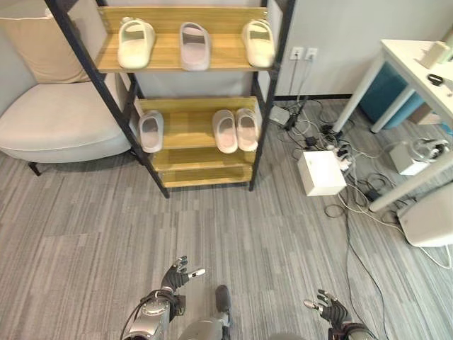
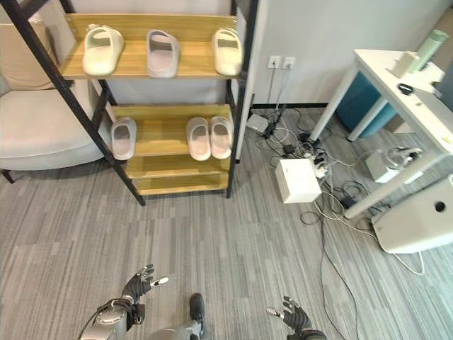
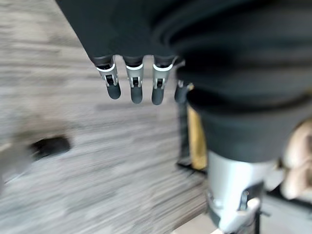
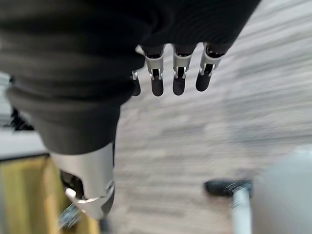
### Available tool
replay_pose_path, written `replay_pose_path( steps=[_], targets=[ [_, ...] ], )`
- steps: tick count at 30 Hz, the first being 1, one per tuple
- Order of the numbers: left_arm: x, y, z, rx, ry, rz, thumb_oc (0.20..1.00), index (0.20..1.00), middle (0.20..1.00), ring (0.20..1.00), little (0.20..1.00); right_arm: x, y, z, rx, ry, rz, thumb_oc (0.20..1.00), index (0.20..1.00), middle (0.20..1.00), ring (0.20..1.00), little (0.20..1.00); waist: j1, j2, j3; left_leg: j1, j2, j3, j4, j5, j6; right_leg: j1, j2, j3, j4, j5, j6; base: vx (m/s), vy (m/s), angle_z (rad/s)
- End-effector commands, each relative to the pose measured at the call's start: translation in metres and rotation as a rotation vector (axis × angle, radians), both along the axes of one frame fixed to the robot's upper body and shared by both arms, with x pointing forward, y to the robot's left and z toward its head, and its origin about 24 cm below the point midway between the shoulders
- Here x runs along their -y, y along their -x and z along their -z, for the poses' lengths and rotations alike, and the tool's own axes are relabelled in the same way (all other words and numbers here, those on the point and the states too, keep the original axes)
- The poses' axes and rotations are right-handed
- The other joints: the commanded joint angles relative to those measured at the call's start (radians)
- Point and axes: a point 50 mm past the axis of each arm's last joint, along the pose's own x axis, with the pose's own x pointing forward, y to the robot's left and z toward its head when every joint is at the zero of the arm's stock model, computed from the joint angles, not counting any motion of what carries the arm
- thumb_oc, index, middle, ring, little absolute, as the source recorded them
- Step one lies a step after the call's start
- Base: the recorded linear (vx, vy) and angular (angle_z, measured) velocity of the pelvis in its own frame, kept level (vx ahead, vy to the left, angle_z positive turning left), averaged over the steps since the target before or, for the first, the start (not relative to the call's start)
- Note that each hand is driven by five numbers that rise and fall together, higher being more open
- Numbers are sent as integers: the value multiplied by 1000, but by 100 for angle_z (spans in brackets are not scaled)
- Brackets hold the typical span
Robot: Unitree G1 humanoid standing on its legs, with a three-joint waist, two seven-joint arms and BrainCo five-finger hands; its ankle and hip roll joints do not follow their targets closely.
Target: Arrange the slippers neatly on the shoe rack.
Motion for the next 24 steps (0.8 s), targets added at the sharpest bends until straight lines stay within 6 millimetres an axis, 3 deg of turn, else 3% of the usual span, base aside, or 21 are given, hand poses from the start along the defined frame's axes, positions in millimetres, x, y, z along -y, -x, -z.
replay_pose_path(
  steps=[1, 3, 5, 7, 10, 11, 13, 14, 15, 17, 19, 20, 21, 24],
  targets=[
    [4, -1, -3, 27, -6, 35, 1000, 1000, 1000, 1000, 1000, 11, -20, -13, 90, 32, -1, 1000, 1000, 1000, 1000, 1000, -1, 74, 43, 59, 153, 21, -12, -85, -132, -56, -20, -45, -313, 222, 6, 422, 127, 46],
    [6, -5, -5, 40, 0, 37, 1000, 1000, 1000, 1000, 1000, 12, -19, -13, 83, 33, 3, 1000, 1000, 1000, 1000, 1000, -17, 82, 51, 99, 149, 5, -15, -113, -138, -112, -5, -103, -449, 163, -11, 381, -40, 34],
    [7, -11, -7, 57, -2, 40, 1000, 1000, 1000, 1000, 1000, 13, -17, -11, 71, 37, 15, 1000, 1000, 1000, 1000, 1000, -43, 69, 61, 155, 130, -20, -20, -150, -154, -145, 2, -143, -668, 176, -8, 439, -159, 32],
    [6, -22, -13, 88, -8, 36, 1000, 1000, 1000, 1000, 1000, 15, -16, -9, 51, 37, 29, 1000, 1000, 1000, 1000, 1000, -73, 67, 68, 207, 143, -40, -25, -191, -177, -150, 7, -152, -858, 221, 12, 426, -189, 58],
    [11, -26, -15, 104, -3, 62, 1000, 1000, 1000, 1000, 1000, 20, -8, -7, 38, 41, 37, 1000, 1000, 1000, 1000, 1000, -86, 48, 47, 230, 154, -48, 26, -241, -195, -101, 17, -97, -900, 235, -10, 323, -201, 83],
    [15, -26, -15, 106, 13, 60, 1000, 1000, 1000, 1000, 1000, 25, -7, -8, 41, 44, 53, 1000, 1000, 1000, 1000, 1000, -84, 46, 45, 182, 169, -53, 204, -199, -226, -42, 35, -81, -898, 231, -42, 286, -226, 68],
    [15, -26, -15, 106, 13, 60, 1000, 1000, 1000, 1000, 1000, 25, -7, -8, 42, 43, 52, 1000, 1000, 1000, 1000, 1000, -85, 44, 42, 177, 167, -55, 203, -196, -225, -46, 32, -81, -898, 233, -41, 143, -156, 57],
    [17, -30, -18, 125, 25, 57, 1000, 1000, 1000, 1000, 1000, 28, -13, -13, 72, 45, 58, 1000, 1000, 1000, 1000, 1000, -67, 26, 60, 84, 162, -80, 412, -137, -243, 3, 33, -74, -899, 218, -69, 225, -236, 23],
    [19, -30, -16, 112, 38, 46, 1000, 1000, 1000, 1000, 1000, 32, -12, -12, 61, 54, 65, 1000, 1000, 1000, 1000, 1000, -54, 3, 58, -5, 171, -62, 447, -134, -237, 47, 18, -77, -925, 201, -81, 312, -234, 23],
    [21, -28, -14, 103, 44, 43, 1000, 1000, 1000, 1000, 1000, 35, -11, -13, 53, 67, 68, 1000, 1000, 1000, 1000, 1000, -38, 6, 50, -16, 212, -32, 318, -155, -229, 83, 19, -80, -941, 182, -73, 278, -13, 6],
    [24, -27, -12, 97, 47, 46, 1000, 1000, 1000, 1000, 1000, 37, -12, -14, 59, 75, 73, 1000, 1000, 1000, 1000, 1000, -31, 16, 50, -5, 227, -34, 236, -126, -230, 98, 26, -82, -948, 173, -70, 161, 43, -16],
    [25, -24, -10, 76, 36, 58, 1000, 1000, 1000, 1000, 1000, 42, -13, -15, 59, 94, 77, 1000, 1000, 1000, 1000, 1000, -21, 30, 49, -38, 244, -47, 156, -69, -231, 111, 38, -87, -958, 164, -70, 170, 55, -20],
    [25, -22, -8, 74, 38, 59, 1000, 1000, 1000, 1000, 1000, 41, -11, -14, 54, 92, 75, 1000, 1000, 1000, 1000, 1000, -22, 53, 43, 4, 243, -76, 48, -41, -242, 122, 48, -90, -951, 148, -68, 194, 92, -37],
    [28, -17, -5, 60, 48, 65, 1000, 1000, 1000, 1000, 1000, 37, -7, -10, 36, 81, 71, 1000, 1000, 1000, 1000, 1000, -28, 64, 15, 42, 228, -74, -16, -44, -237, 122, 42, -85, -961, 155, -63, 131, 112, -39]
  ],
)
